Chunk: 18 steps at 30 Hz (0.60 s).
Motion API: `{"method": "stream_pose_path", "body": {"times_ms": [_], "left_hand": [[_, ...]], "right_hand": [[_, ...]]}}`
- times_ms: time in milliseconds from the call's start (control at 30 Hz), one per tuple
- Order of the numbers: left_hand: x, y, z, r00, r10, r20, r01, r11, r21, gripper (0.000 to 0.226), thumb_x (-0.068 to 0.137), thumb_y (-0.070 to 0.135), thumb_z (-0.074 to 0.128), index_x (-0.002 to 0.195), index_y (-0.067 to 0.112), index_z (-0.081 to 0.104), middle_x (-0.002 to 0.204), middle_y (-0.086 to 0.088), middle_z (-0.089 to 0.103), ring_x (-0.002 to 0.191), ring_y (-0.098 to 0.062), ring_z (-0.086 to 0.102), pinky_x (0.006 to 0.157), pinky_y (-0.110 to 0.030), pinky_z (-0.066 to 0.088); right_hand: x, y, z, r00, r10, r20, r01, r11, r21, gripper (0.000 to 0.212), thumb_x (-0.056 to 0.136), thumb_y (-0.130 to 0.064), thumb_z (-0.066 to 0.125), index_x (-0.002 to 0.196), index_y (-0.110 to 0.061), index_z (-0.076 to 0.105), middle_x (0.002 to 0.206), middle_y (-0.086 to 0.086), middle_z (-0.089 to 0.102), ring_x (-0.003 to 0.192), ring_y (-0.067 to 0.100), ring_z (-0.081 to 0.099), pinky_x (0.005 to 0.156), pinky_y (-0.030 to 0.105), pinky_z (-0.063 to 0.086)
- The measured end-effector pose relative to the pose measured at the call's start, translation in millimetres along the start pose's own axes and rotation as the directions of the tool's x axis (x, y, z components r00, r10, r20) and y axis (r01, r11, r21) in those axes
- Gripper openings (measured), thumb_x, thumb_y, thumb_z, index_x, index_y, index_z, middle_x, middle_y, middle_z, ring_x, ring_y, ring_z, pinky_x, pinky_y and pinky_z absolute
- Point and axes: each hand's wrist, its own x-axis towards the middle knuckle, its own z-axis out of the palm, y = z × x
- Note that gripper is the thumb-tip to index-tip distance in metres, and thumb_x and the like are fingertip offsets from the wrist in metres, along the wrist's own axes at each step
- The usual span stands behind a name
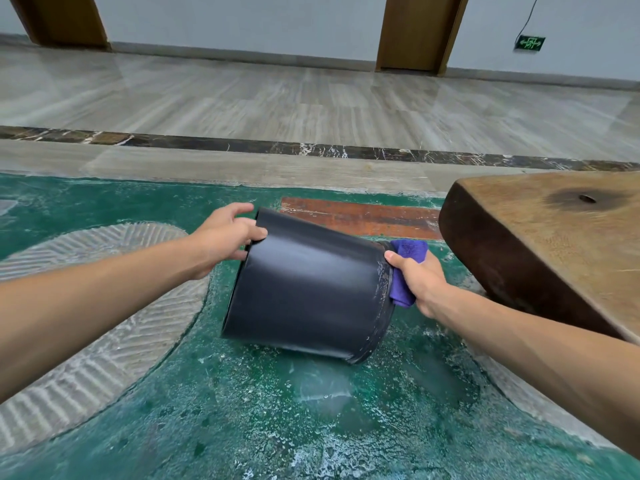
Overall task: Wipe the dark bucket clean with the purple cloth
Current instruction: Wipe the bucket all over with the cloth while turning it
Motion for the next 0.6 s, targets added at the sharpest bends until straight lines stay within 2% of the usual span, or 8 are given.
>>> {"method": "stream_pose_path", "body": {"times_ms": [67,133,200,333,400,467,533,600], "left_hand": [[-9,-10,-7,0.999,0.026,0.029,-0.026,0.999,0.030,0.050,0.087,0.013,0.069,0.133,0.023,0.052,0.098,0.004,0.071,0.093,-0.014,0.067,0.069,-0.031,0.058],[-15,-18,-11,0.996,0.066,0.067,-0.071,0.995,0.065,0.048,0.088,0.008,0.068,0.132,0.021,0.055,0.090,0.002,0.074,0.087,-0.012,0.070,0.074,-0.035,0.060],[-17,-23,-8,0.994,0.091,0.060,-0.096,0.991,0.088,0.055,0.088,0.003,0.067,0.138,0.020,0.052,0.099,-0.001,0.074,0.088,-0.015,0.072,0.083,-0.040,0.060],[-15,-24,2,0.993,0.118,-0.012,-0.115,0.983,0.146,0.064,0.088,0.001,0.065,0.146,0.017,0.045,0.113,0.000,0.068,0.091,-0.020,0.072,0.090,-0.044,0.056],[-11,-21,4,0.995,0.101,-0.024,-0.097,0.986,0.138,0.062,0.089,-0.001,0.063,0.146,0.015,0.045,0.112,-0.001,0.069,0.089,-0.022,0.067,0.090,-0.052,0.056],[-7,-18,6,0.998,0.058,-0.029,-0.055,0.993,0.103,0.060,0.090,-0.003,0.060,0.146,0.013,0.045,0.106,-0.003,0.071,0.088,-0.018,0.061,0.092,-0.052,0.055],[-3,-18,6,0.999,0.005,-0.051,-0.002,0.998,0.058,0.060,0.090,-0.005,0.059,0.146,0.011,0.044,0.092,0.001,0.070,0.080,-0.010,0.063,0.082,-0.041,0.059],[-1,-19,5,0.996,-0.046,-0.071,0.047,0.999,0.015,0.058,0.091,-0.008,0.057,0.145,0.010,0.045,0.071,0.011,0.069,0.062,0.001,0.064,0.061,-0.025,0.059]], "right_hand": [[4,-1,1,1.000,-0.017,-0.007,0.017,1.000,-0.017,0.026,0.083,-0.022,0.083,0.102,-0.023,0.066,0.101,0.004,0.074,0.085,0.023,0.071,0.076,0.036,0.059],[7,-1,5,1.000,-0.029,-0.004,0.029,0.999,-0.041,0.035,0.083,-0.024,0.083,0.114,-0.019,0.067,0.105,0.006,0.073,0.089,0.024,0.071,0.081,0.037,0.059],[9,-3,9,0.999,-0.042,-0.020,0.041,0.996,-0.081,0.043,0.085,-0.027,0.081,0.123,-0.019,0.064,0.113,0.008,0.071,0.100,0.029,0.069,0.091,0.042,0.057],[4,-12,14,0.973,-0.228,-0.046,0.189,0.888,-0.420,0.038,0.091,-0.037,0.071,0.126,-0.026,0.059,0.118,0.008,0.069,0.108,0.031,0.062,0.083,0.032,0.042],[-2,-13,16,0.939,-0.343,0.029,0.309,0.805,-0.507,0.042,0.095,-0.035,0.065,0.136,-0.028,0.055,0.127,0.008,0.067,0.118,0.032,0.060,0.089,0.034,0.044],[-8,-9,16,0.884,-0.438,0.163,0.450,0.706,-0.547,0.048,0.098,-0.031,0.063,0.144,-0.024,0.051,0.141,0.008,0.060,0.131,0.030,0.053,0.103,0.036,0.041],[-15,2,15,0.828,-0.478,0.292,0.555,0.631,-0.542,0.053,0.099,-0.027,0.065,0.149,-0.021,0.049,0.153,0.007,0.050,0.143,0.025,0.043,0.114,0.035,0.035],[-26,19,14,0.783,-0.495,0.377,0.622,0.615,-0.485,0.057,0.099,-0.022,0.066,0.152,-0.022,0.045,0.161,0.006,0.038,0.151,0.019,0.032,0.120,0.029,0.029]]}}
